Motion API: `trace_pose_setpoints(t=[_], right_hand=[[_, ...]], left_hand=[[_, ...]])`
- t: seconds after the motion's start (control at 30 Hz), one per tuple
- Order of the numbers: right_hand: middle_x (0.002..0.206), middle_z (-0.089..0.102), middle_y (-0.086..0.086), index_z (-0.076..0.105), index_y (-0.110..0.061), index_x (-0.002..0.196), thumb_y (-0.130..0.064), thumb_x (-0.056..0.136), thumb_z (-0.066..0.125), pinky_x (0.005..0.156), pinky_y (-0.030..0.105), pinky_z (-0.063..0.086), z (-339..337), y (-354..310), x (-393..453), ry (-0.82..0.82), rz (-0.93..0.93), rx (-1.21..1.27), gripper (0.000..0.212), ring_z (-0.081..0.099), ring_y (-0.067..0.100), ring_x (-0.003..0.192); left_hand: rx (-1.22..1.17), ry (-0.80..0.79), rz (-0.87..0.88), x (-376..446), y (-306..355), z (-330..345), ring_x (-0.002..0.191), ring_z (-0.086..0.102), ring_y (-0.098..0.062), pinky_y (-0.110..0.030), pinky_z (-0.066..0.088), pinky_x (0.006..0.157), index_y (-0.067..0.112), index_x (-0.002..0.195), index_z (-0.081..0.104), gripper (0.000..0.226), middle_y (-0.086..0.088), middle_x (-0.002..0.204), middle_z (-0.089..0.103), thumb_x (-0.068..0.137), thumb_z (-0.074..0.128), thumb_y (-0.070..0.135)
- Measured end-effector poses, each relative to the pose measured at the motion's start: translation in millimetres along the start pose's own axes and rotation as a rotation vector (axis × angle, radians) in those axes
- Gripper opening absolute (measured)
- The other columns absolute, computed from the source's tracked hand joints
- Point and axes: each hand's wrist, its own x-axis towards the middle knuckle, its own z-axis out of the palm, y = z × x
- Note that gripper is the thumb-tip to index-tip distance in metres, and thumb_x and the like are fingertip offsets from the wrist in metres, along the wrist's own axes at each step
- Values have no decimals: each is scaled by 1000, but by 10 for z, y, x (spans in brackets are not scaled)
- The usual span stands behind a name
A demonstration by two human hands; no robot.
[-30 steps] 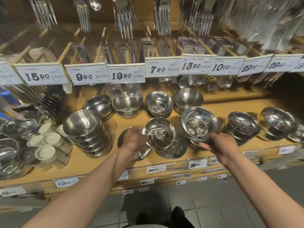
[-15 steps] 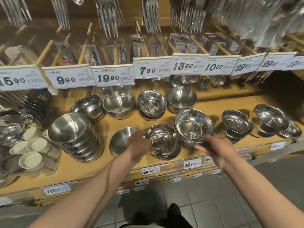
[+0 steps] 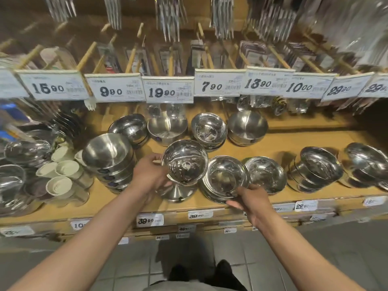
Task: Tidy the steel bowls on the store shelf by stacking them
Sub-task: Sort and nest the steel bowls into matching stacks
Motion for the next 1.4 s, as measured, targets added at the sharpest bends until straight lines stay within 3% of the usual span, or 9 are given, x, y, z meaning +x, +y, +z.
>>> trace_pose_setpoints(t=[0.17, 0.4, 0.53, 0.83, 0.97, 1.1, 1.17, 1.23, 1.4], right_hand=[[115, 69, 22, 59, 4, 115, 5, 92, 63, 64, 43, 64, 105, 74, 15, 69, -22, -109, 23, 75, 38, 80], [93, 63, 15, 59, 1, 112, -11, 92, 72, 66, 42, 64, 150, 23, 151, 168, -69, -269, 26, 64, 19, 40], [80, 75, 9, 69, 0, 96, -16, 86, 78, 80, 48, 63, 111, 79, 167, 187, -71, -273, 21, 73, 28, 55], [100, 75, 13, 70, -8, 96, -21, 90, 71, 67, 37, 63, -51, -26, -6, 130, -81, -237, 15, 75, 25, 80], [93, 73, 12, 69, -4, 103, -22, 99, 60, 62, 31, 61, -440, -397, -198, 62, -151, -153, 21, 71, 19, 73], [96, 74, 8, 68, -7, 114, -32, 100, 60, 63, 25, 57, -866, -934, -400, -153, -235, -144, 30, 72, 14, 76], [107, 73, 9, 68, -10, 119, -35, 99, 61, 67, 26, 57, -1063, -1165, -455, -208, -281, -202, 33, 71, 18, 85], [108, 74, 8, 70, -13, 119, -33, 97, 66, 68, 27, 57, -1283, -1324, -462, -211, -349, -271, 30, 70, 17, 83], [95, 73, 7, 75, -11, 109, -5, 94, 65, 60, 25, 50, -1937, -1597, -225, -106, -481, -293, 18, 60, 13, 67]], left_hand=[[-17, 58, 24, -40, -71, -147, 54, 73, -22, -29, 58, 50, 13, 97, 68, 26, -9, 86, 73, 82, 70, -7], [-12, 51, 5, -70, -173, -202, 58, 73, -24, -37, 64, 58, 11, 98, 67, 26, -6, 76, 74, 83, 69, -9], [13, 42, 5, -63, -199, -164, 63, 74, -28, -41, 64, 65, 13, 93, 66, 22, -13, 87, 74, 84, 69, -8], [55, -54, 34, -142, 15, 96, 66, 71, -31, -45, 63, 66, 8, 101, 66, 24, -19, 96, 72, 83, 73, -7], [-14, -264, -5, -307, 227, 381, 58, 67, -24, -28, 50, 40, 2, 109, 63, 30, -26, 103, 70, 83, 68, -11], [105, -353, 137, -477, 441, 864, 64, 72, -23, -41, 61, 67, 12, 89, 75, 19, -9, 80, 73, 85, 68, -5], [179, -389, 226, -513, 530, 1169, 55, 65, -14, -34, 57, 63, 7, 101, 72, 20, 1, 70, 63, 88, 62, -4], [266, -418, 305, -591, 639, 1493, 64, 68, -13, -24, 57, 54, 4, 109, 69, 21, 4, 86, 63, 90, 60, 2], [231, -464, 341, -758, 833, 2352, 70, 72, -18, -22, 57, 53, 8, 73, 70, 18, -1, 89, 66, 88, 64, 1]])
